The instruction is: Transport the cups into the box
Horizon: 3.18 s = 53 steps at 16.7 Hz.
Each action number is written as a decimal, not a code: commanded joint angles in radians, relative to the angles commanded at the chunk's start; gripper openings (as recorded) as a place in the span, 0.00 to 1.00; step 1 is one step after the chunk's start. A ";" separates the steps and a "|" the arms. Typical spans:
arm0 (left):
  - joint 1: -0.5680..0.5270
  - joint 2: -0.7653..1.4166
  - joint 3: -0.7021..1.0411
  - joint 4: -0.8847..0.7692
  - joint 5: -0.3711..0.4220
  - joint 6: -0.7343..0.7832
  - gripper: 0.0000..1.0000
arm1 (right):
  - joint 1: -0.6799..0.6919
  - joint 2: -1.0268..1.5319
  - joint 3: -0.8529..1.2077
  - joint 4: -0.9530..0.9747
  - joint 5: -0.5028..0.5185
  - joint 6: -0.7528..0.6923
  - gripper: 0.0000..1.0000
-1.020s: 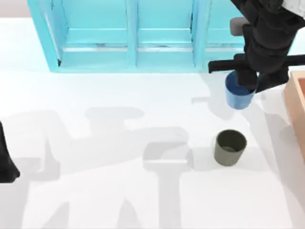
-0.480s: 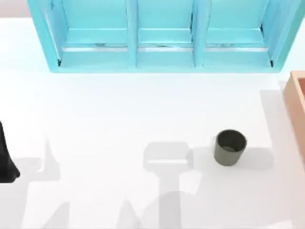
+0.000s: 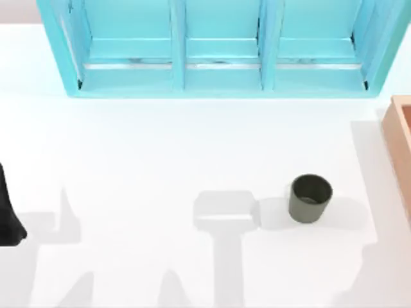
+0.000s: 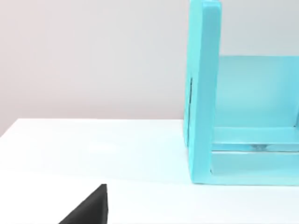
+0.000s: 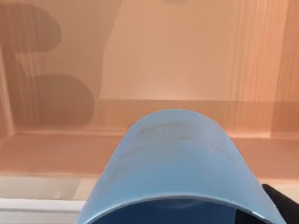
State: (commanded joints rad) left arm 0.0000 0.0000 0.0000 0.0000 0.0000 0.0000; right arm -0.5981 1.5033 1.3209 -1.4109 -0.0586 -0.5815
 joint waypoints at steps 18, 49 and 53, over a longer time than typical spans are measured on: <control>0.000 0.000 0.000 0.000 0.000 0.000 1.00 | 0.044 -0.006 -0.259 0.256 -0.001 0.044 0.15; 0.000 0.000 0.000 0.000 0.000 0.000 1.00 | 0.035 -0.003 0.121 -0.124 -0.001 0.037 1.00; 0.000 0.000 0.000 0.000 0.000 0.000 1.00 | 0.036 -0.005 0.139 -0.142 -0.001 0.037 1.00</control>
State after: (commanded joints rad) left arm 0.0000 0.0000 0.0000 0.0000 0.0000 0.0000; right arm -0.5618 1.4983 1.4603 -1.5531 -0.0594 -0.5440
